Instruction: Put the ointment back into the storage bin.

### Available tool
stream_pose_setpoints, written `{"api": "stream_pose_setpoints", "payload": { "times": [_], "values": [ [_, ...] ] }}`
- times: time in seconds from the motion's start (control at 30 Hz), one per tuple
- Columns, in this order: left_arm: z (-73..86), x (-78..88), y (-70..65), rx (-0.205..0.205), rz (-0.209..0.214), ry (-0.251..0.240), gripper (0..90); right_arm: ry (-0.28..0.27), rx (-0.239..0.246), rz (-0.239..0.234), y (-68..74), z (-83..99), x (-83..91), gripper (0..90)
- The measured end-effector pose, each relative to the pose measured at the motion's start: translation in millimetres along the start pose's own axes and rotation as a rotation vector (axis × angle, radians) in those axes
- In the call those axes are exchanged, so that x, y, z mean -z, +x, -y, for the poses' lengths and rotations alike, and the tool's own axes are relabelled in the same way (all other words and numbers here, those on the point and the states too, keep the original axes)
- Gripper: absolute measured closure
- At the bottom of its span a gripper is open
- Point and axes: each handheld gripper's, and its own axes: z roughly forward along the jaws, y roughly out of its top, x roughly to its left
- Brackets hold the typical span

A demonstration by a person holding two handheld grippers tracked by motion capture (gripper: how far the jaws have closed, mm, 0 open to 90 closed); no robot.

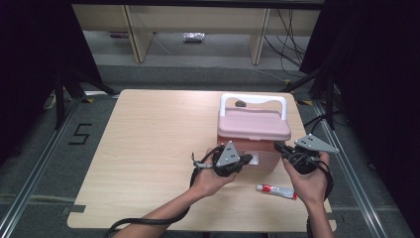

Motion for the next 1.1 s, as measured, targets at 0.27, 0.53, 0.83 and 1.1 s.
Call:
{"api": "stream_pose_setpoints", "payload": {
  "times": [0.27, 0.53, 0.83, 1.1],
  "values": [
    [1.2, -0.6, -1.9, 0.010, -0.011, -0.005, 89.9, -0.029, 0.034, 0.017, -1.6, -4.7, -0.9, 90.0],
    [2.7, -0.8, -2.8, 0.024, -0.016, -0.015, 90.0, -0.068, 0.017, 0.039, -0.3, -12.8, -1.8, 90.0],
    [3.1, -1.3, -2.1, 0.027, -0.014, -0.013, 90.0, -0.094, 0.033, 0.056, -2.6, -22.3, -2.8, 90.0],
    [3.4, -1.4, -2.0, 0.028, -0.013, -0.016, 90.0, -0.127, 0.037, 0.080, -2.3, -30.6, -4.8, 90.0]
  ]
}}
